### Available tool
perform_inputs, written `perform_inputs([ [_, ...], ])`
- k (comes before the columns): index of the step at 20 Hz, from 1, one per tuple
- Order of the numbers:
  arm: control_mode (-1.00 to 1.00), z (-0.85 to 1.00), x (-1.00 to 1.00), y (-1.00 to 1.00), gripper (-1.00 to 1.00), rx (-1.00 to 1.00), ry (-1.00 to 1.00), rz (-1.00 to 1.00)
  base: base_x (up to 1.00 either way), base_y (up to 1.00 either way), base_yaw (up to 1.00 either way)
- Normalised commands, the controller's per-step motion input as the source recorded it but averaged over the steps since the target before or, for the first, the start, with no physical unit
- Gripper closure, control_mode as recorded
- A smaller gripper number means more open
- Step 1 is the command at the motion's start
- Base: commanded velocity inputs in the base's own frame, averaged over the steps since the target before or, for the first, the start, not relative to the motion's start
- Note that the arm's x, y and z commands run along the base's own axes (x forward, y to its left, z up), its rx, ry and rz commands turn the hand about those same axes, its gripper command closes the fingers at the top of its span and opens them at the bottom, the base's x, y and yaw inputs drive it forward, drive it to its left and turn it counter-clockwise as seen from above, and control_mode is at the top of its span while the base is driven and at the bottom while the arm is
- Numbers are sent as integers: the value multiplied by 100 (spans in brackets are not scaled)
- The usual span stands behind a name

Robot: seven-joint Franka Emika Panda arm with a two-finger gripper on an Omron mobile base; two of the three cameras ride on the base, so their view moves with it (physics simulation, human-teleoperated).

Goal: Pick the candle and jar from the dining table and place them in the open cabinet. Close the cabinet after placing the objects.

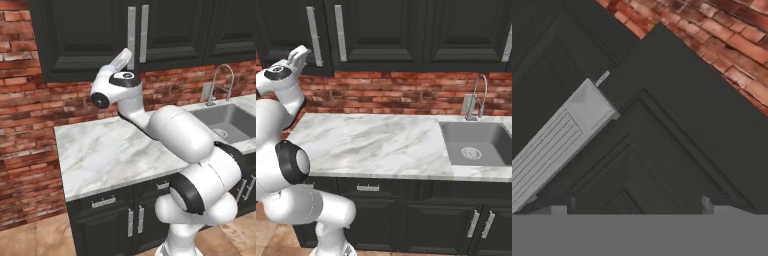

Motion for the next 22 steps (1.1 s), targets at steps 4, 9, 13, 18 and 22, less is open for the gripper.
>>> perform_inputs([
  [4,-100,10,33,-6,-100,6,0,0,0,0,0],
  [9,-100,10,35,-7,-100,5,-1,0,0,0,0],
  [13,-100,8,35,-7,-100,6,-1,0,0,0,0],
  [18,-100,8,38,-7,-100,6,0,0,0,0,0],
  [22,-100,5,42,-9,-100,6,0,0,0,0,0],
])
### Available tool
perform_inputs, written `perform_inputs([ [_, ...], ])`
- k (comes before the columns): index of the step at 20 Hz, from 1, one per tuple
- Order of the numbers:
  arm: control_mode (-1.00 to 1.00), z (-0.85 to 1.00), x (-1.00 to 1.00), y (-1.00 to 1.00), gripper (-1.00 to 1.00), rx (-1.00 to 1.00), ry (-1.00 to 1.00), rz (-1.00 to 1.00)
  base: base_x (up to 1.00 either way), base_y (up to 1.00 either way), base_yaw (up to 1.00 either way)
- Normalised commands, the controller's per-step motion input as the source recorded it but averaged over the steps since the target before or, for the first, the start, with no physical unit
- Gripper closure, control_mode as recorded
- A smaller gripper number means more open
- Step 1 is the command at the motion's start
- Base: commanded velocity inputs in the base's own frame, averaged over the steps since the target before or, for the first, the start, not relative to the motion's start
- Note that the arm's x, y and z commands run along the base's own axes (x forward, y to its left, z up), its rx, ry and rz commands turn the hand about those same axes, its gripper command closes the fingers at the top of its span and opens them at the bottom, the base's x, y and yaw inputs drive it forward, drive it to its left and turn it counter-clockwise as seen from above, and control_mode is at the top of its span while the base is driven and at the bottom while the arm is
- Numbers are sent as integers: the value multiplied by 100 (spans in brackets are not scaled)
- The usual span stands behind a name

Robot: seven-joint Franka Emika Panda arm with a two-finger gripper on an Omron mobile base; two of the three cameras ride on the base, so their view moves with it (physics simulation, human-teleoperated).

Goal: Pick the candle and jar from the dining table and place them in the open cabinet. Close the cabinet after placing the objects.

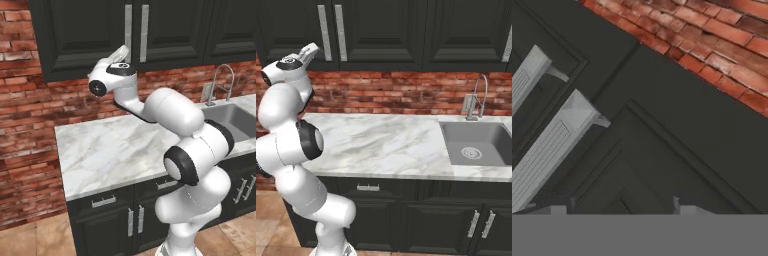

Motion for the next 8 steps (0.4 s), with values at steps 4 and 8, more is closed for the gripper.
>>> perform_inputs([
  [4,-100,6,42,-7,-100,5,0,0,0,0,0],
  [8,-100,7,36,-6,-100,5,0,0,0,0,0],
])
